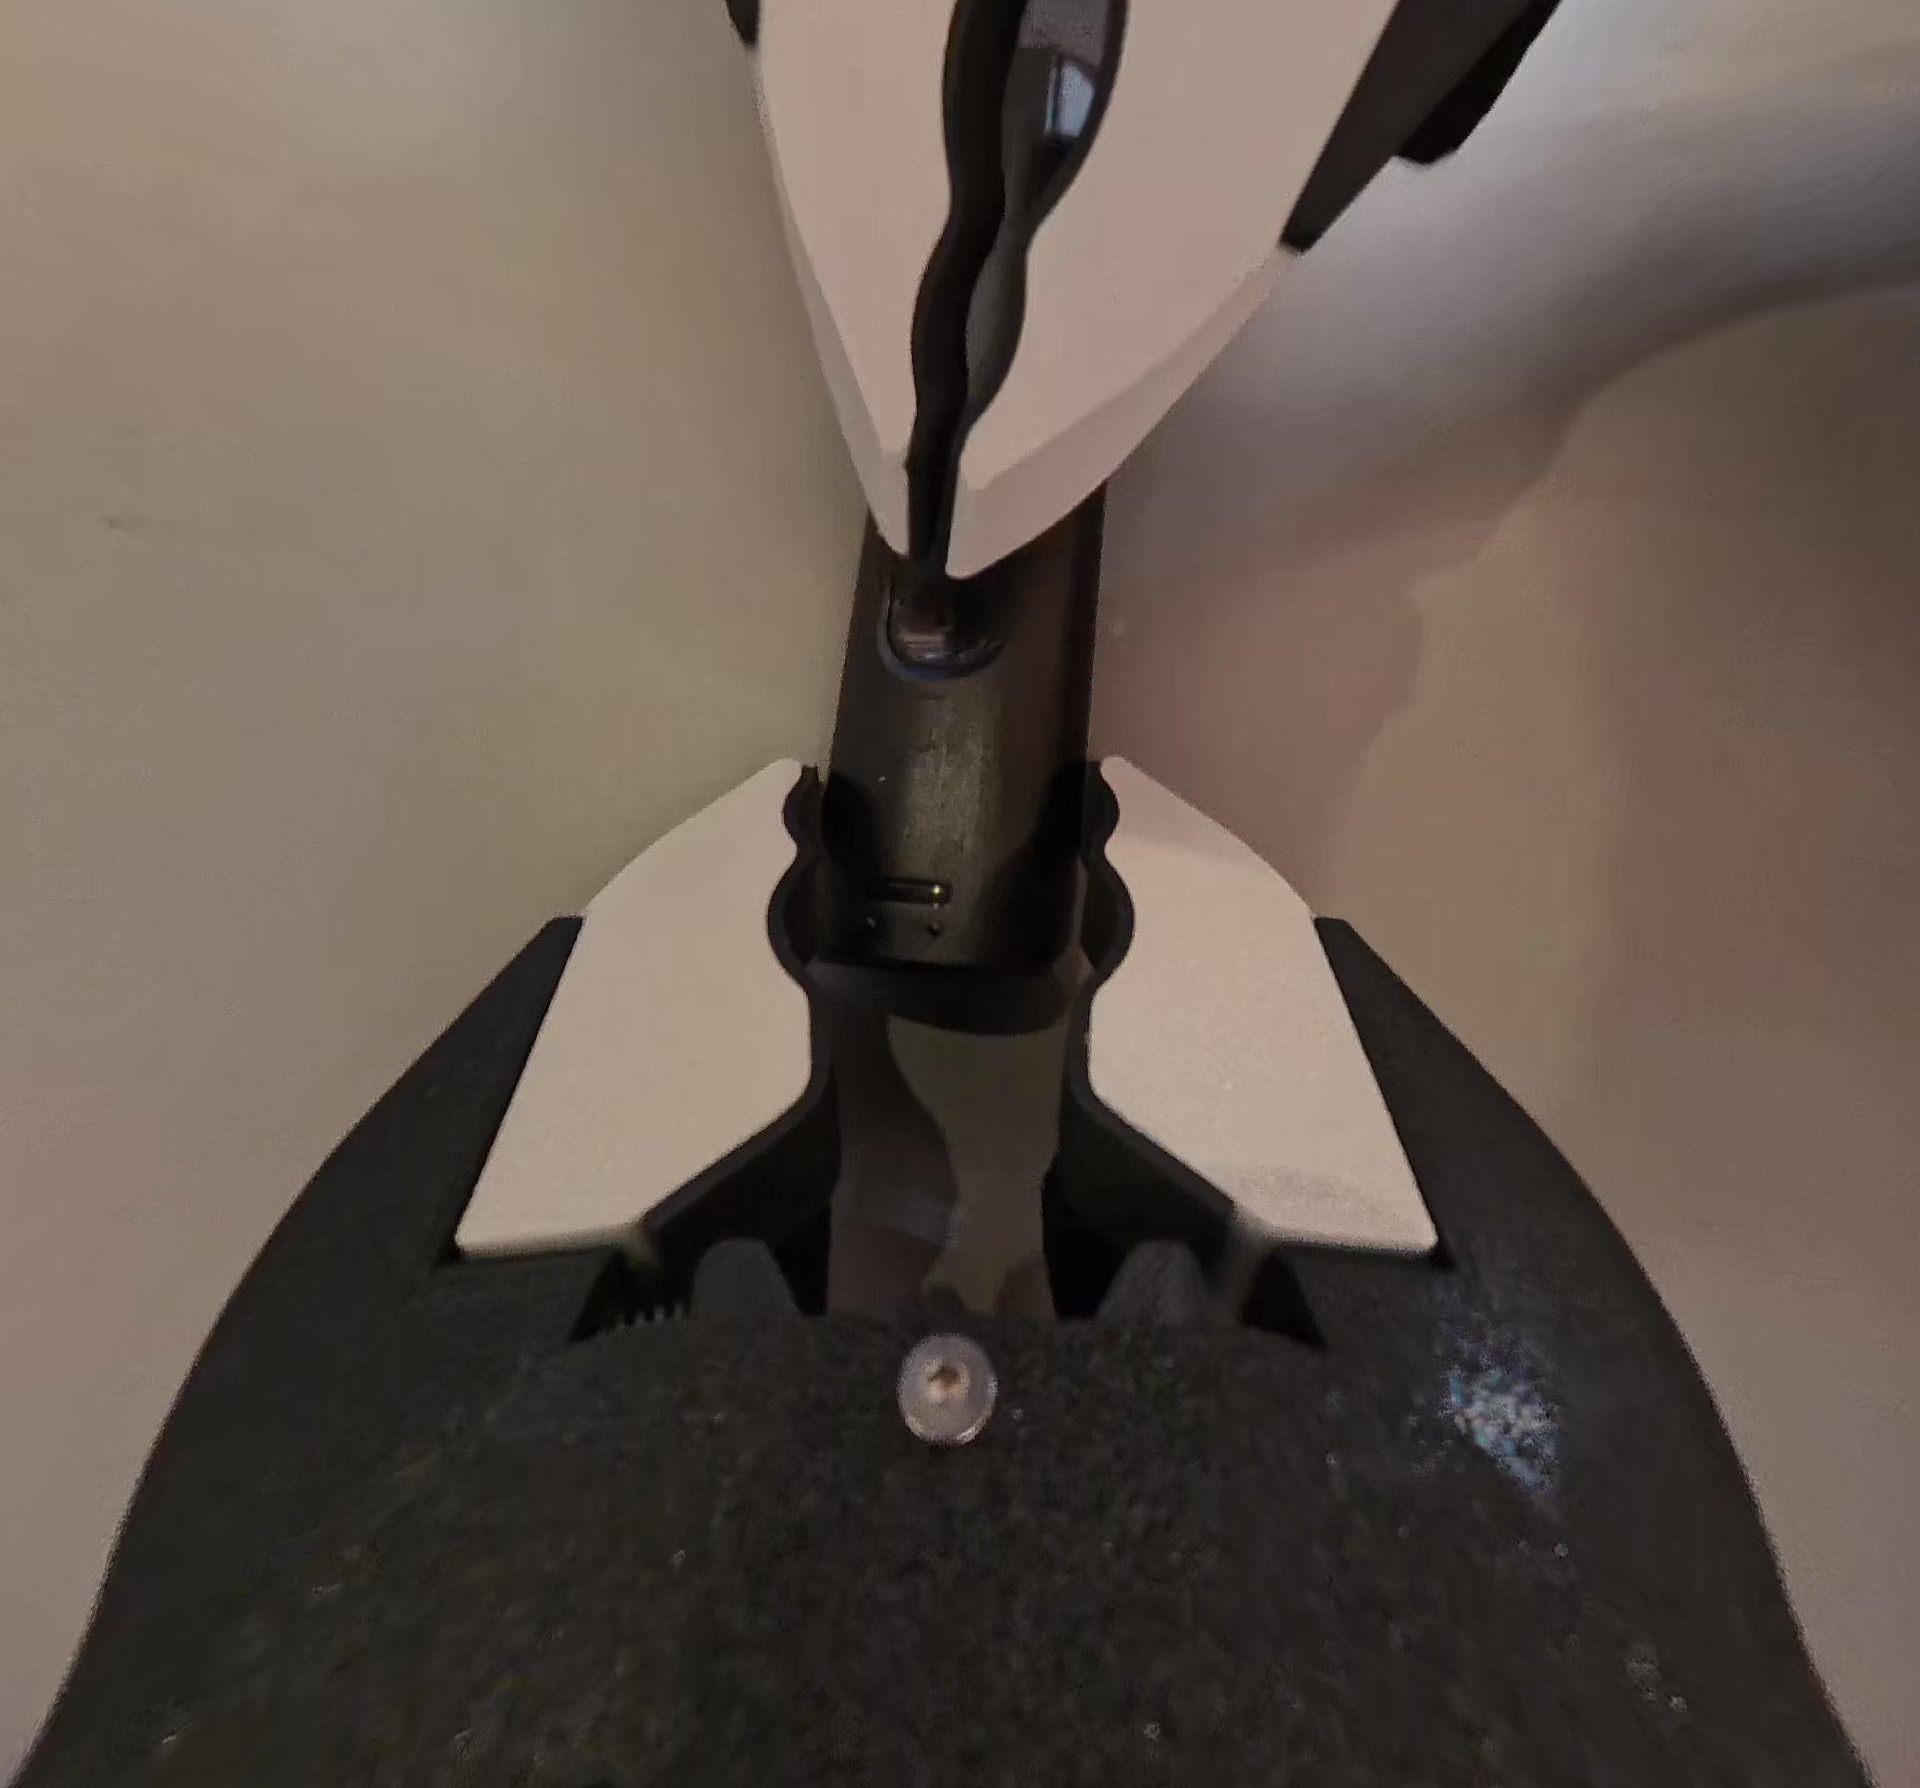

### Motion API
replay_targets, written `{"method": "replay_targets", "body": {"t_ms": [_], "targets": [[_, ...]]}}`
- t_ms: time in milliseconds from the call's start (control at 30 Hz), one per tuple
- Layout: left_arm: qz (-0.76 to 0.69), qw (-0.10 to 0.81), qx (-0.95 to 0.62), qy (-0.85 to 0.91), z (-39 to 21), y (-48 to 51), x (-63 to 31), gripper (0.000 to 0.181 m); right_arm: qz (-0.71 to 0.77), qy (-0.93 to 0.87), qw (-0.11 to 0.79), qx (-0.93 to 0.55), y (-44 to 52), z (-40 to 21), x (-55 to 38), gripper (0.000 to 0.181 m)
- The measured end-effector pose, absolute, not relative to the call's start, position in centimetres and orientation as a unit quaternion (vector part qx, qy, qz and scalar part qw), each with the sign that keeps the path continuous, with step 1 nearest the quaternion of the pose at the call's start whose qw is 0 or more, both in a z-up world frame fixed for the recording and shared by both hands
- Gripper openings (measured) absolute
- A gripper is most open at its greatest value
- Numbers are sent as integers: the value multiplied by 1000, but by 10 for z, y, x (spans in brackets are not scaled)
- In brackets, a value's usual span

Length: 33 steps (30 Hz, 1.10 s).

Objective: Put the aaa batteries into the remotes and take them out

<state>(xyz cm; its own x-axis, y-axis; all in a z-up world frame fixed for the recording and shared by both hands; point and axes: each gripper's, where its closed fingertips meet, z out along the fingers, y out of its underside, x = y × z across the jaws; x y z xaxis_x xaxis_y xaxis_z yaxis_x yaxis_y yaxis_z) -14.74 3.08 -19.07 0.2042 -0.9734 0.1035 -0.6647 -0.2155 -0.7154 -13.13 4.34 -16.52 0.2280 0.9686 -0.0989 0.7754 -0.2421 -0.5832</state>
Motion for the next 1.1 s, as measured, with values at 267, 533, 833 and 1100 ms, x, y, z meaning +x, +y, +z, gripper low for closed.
{"method": "replay_targets", "body": {"t_ms": [267,533,833,1100], "targets": [[-250,288,-732,564,-194,34,-155,51,228,-576,221,-753,36,-168,-125,7],[-240,301,-721,576,-193,30,-159,49,252,-550,276,-747,36,-150,-123,4],[-321,359,-698,530,-150,31,-160,46,158,-611,319,-707,42,-165,-114,79],[-332,408,-661,535,-127,28,-147,43,174,-640,279,-695,38,-175,-123,48]]}}
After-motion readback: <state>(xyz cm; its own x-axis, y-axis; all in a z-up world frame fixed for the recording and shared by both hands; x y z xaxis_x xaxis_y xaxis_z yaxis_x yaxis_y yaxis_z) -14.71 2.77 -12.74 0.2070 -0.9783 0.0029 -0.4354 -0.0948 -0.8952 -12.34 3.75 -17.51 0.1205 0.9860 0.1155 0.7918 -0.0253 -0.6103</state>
